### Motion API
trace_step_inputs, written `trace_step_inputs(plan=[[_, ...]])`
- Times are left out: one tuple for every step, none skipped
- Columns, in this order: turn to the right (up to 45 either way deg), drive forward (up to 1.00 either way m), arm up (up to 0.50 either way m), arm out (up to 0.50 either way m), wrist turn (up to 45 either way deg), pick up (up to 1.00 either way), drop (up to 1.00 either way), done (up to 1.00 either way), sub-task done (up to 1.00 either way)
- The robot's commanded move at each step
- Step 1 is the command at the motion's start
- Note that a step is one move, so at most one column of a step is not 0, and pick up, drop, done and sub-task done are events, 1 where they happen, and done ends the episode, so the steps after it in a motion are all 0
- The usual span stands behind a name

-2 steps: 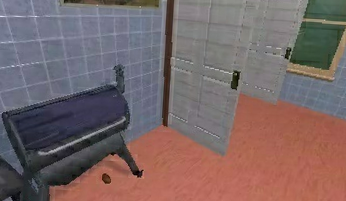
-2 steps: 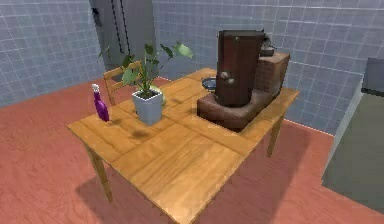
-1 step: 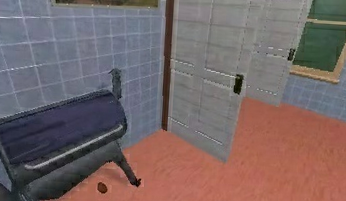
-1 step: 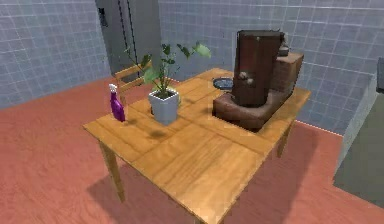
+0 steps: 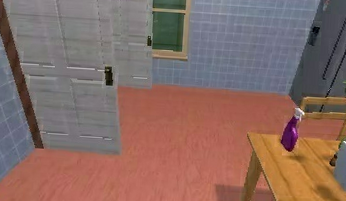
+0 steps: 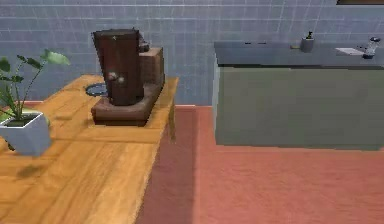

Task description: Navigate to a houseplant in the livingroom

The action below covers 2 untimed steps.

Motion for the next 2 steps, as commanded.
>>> trace_step_inputs(plan=[[0.0,1.0,0.0,0.0,0.0,0.0,0.0,0.0,0.0],[0.0,0.8,0.0,0.0,0.0,0.0,0.0,0.0,0.0]])
